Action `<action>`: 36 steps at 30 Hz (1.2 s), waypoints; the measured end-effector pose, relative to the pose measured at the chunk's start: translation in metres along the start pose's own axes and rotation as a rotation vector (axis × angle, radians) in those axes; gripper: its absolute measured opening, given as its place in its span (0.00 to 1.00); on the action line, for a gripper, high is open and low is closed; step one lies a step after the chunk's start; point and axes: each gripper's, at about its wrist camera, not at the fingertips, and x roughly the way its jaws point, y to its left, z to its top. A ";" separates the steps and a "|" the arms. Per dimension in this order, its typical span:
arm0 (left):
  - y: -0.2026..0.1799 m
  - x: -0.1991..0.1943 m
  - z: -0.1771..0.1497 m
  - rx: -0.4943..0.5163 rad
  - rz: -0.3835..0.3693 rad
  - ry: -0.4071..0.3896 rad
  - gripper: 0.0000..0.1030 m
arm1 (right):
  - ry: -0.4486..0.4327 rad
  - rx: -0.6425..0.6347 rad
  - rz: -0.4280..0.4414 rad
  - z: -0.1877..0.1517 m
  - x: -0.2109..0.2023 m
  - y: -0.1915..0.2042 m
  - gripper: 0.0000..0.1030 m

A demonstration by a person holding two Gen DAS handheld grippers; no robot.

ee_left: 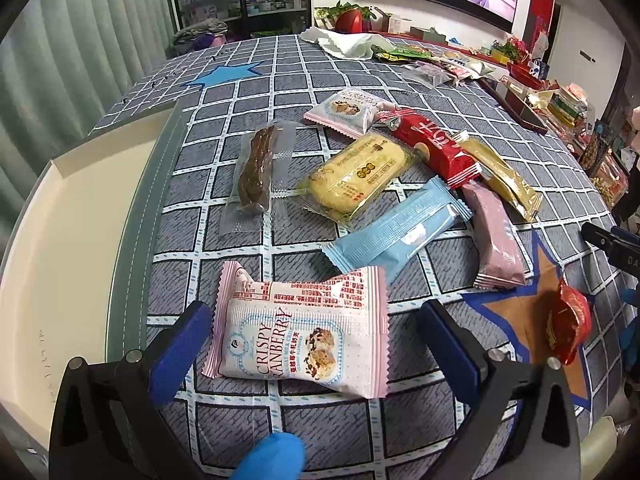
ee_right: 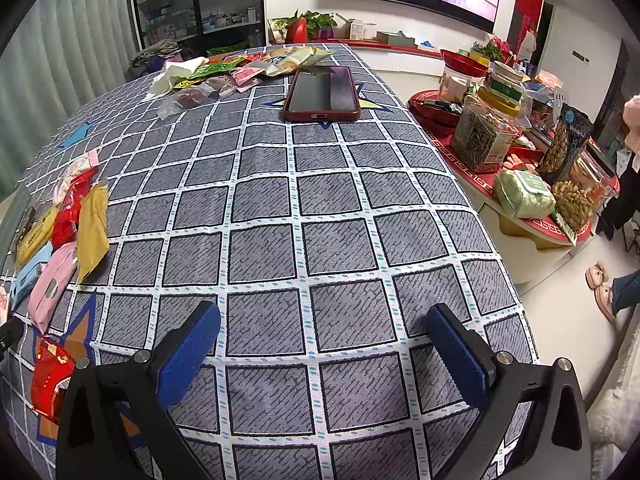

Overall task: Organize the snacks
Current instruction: 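Grasp pink Crispy Cranberry pack with left tool while right tool grasps red snack pack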

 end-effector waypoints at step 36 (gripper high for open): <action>0.050 -0.005 0.002 0.102 -0.067 0.069 1.00 | 0.294 -0.017 0.271 -0.010 -0.021 0.101 1.00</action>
